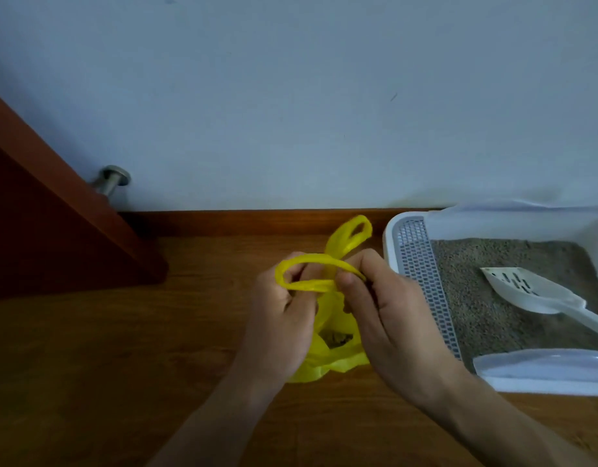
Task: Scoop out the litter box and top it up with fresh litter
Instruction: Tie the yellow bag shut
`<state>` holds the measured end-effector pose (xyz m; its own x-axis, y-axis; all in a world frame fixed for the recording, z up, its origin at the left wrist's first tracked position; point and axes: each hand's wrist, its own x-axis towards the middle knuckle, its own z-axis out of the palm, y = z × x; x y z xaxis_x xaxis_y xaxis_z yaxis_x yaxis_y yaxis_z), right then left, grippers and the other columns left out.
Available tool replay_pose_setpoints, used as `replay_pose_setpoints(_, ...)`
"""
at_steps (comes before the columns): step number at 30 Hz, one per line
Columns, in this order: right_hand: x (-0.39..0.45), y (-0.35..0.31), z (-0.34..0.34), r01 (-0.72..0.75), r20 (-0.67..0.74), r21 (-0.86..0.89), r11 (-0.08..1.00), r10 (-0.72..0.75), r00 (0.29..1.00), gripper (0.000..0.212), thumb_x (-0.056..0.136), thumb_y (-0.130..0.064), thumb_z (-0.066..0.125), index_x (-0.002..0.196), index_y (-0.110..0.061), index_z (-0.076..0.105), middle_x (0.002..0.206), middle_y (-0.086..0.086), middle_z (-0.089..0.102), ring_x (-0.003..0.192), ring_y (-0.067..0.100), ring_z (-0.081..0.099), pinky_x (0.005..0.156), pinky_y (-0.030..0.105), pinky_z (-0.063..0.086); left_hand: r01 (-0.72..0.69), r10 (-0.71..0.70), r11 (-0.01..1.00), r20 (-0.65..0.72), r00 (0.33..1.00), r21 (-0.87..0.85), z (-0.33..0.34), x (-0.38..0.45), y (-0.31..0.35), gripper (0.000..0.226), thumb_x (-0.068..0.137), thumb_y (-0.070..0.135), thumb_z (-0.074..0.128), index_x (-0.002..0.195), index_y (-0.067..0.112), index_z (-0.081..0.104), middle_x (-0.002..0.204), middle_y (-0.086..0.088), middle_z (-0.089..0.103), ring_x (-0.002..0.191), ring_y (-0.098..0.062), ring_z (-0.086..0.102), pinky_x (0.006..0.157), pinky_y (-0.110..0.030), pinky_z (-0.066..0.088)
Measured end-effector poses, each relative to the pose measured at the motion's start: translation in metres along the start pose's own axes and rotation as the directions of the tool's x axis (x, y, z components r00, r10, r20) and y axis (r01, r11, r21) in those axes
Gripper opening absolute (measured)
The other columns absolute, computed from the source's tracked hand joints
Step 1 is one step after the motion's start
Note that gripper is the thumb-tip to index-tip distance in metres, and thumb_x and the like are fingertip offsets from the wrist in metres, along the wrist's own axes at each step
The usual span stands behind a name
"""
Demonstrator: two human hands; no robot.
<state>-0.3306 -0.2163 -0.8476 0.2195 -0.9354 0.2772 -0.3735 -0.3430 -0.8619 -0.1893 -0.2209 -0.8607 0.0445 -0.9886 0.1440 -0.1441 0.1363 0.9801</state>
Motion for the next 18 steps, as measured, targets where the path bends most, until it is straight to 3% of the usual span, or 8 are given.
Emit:
replay_pose_setpoints(3,0.002,0.001,0.005,-0.006,-0.065,-0.068,0.998,0.001,0.998,0.02,0.098,-0.023,0.054,0.081,-0.013,0.056,0.057,-0.019,0.05,0.048,0.003,0.047,0.046,0.007,0.026,-0.089,0.089,0.993,-0.003,0.996,0.082,0.005,-0.005,0.001,0.035,0.098,0.011,0.054,0.064,0.008,0.057,0.049,-0.013,0.044,0.044,-0.03,0.038,0.042,-0.038,0.029)
replay_pose_setpoints(7,0.001,0.004,0.005,-0.054,-0.119,-0.02,0.998,0.052,0.992,0.027,0.093,-0.015,0.064,0.069,-0.016,0.051,0.051,-0.021,0.048,0.045,0.002,0.045,0.045,0.004,0.025,-0.048,0.053,0.998,0.139,0.989,-0.043,0.0,-0.008,0.0,0.021,0.096,0.006,0.051,0.077,0.004,0.06,0.058,-0.021,0.044,0.056,-0.043,0.04,0.049,-0.048,0.034)
replay_pose_setpoints(10,0.003,0.007,0.003,-0.031,-0.131,-0.1,0.995,0.018,0.991,0.035,0.093,-0.02,0.066,0.068,-0.026,0.041,0.053,-0.015,0.043,0.048,0.003,0.043,0.047,0.007,0.025,-0.029,0.055,0.994,0.243,0.968,-0.109,-0.005,-0.011,0.005,0.018,0.088,0.025,0.056,0.091,0.01,0.065,0.063,-0.015,0.049,0.06,-0.037,0.045,0.052,-0.043,0.04)
replay_pose_setpoints(13,0.004,0.011,0.004,0.09,-0.041,-0.251,0.964,-0.103,0.994,0.029,0.095,-0.029,0.057,0.077,-0.034,0.035,0.058,-0.02,0.038,0.054,-0.003,0.043,0.052,0.008,0.03,-0.041,0.053,0.997,0.166,0.985,-0.071,-0.001,-0.01,0.003,0.027,0.089,0.043,0.059,0.077,0.021,0.066,0.056,0.008,0.053,0.053,-0.009,0.048,0.052,-0.024,0.04)
replay_pose_setpoints(16,0.002,0.014,0.007,0.108,0.079,-0.321,0.941,-0.087,0.993,0.02,0.098,-0.034,0.049,0.085,-0.019,0.053,0.073,-0.011,0.052,0.063,0.008,0.048,0.055,0.028,0.042,0.02,-0.02,1.0,0.008,1.0,-0.008,0.005,-0.005,-0.006,0.047,0.092,0.048,0.06,0.06,0.014,0.056,0.045,0.007,0.042,0.042,-0.012,0.038,0.044,-0.025,0.03)
replay_pose_setpoints(18,0.001,0.015,0.007,0.123,0.103,-0.283,0.951,-0.097,0.99,0.022,0.096,-0.035,0.053,0.087,-0.015,0.057,0.076,-0.008,0.053,0.067,0.009,0.049,0.06,0.026,0.042,0.029,-0.027,0.999,-0.073,0.997,0.026,0.005,-0.001,-0.01,0.047,0.094,0.039,0.057,0.055,0.016,0.048,0.043,0.006,0.038,0.041,-0.016,0.037,0.043,-0.029,0.029)
